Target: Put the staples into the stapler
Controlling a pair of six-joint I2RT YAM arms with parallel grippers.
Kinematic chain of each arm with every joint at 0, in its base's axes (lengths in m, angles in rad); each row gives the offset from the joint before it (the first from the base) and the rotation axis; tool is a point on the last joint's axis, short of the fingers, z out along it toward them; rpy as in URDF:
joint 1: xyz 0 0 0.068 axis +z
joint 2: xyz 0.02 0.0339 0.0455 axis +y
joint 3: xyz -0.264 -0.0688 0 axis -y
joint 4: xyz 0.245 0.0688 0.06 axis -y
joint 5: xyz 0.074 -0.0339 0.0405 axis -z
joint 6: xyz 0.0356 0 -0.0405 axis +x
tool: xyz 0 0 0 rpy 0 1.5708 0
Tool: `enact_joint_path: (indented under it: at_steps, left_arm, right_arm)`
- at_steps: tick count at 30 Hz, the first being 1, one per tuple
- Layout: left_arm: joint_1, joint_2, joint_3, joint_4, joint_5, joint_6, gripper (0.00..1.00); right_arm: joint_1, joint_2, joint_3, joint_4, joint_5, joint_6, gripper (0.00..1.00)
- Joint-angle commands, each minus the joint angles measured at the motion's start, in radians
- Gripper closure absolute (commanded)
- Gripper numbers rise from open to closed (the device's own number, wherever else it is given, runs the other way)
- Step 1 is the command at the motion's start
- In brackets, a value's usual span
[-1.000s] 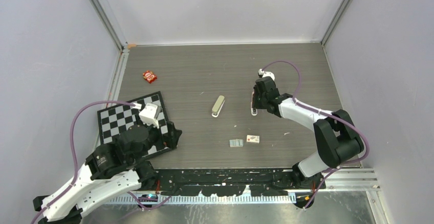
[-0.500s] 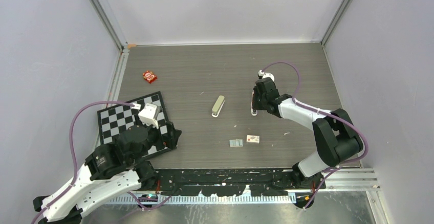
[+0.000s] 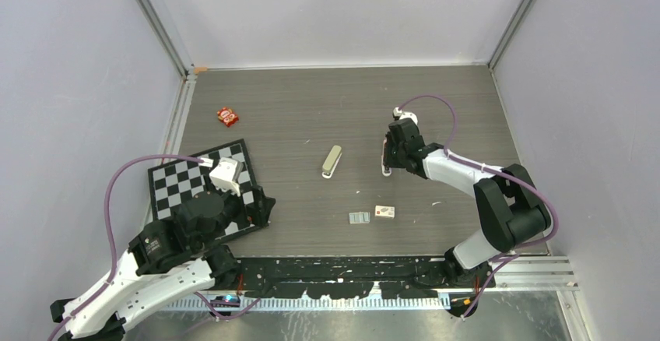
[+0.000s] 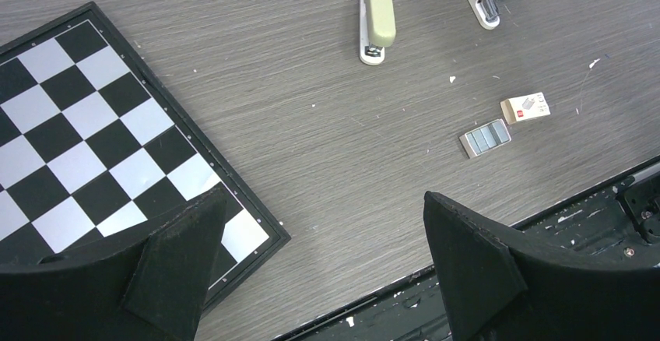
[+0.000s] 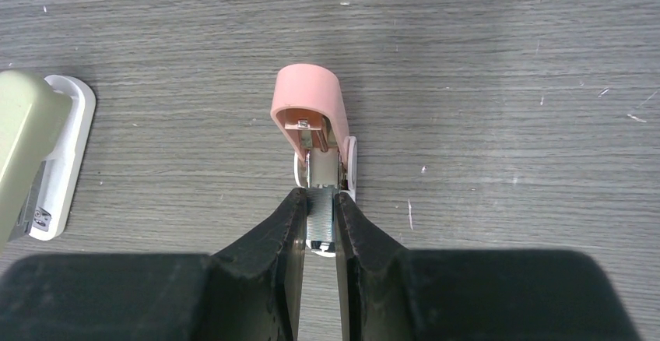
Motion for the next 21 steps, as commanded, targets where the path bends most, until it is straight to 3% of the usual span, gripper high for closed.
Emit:
enact_joint_path:
  at_steps: [1, 21]
  left_arm:
    - [-0.001, -0.006, -0.001, 0.008, -0.025, 0.013, 0.00]
    - [-0.002, -0.015, -0.003, 0.009, -0.029, 0.013, 0.00]
  right_arm:
    - [-0.004, 0.010, 0.000, 0.035, -0.008, 0.013, 0.76]
    - [-0.007, -0.008, 0.000, 0.018, -0.013, 0.015, 0.76]
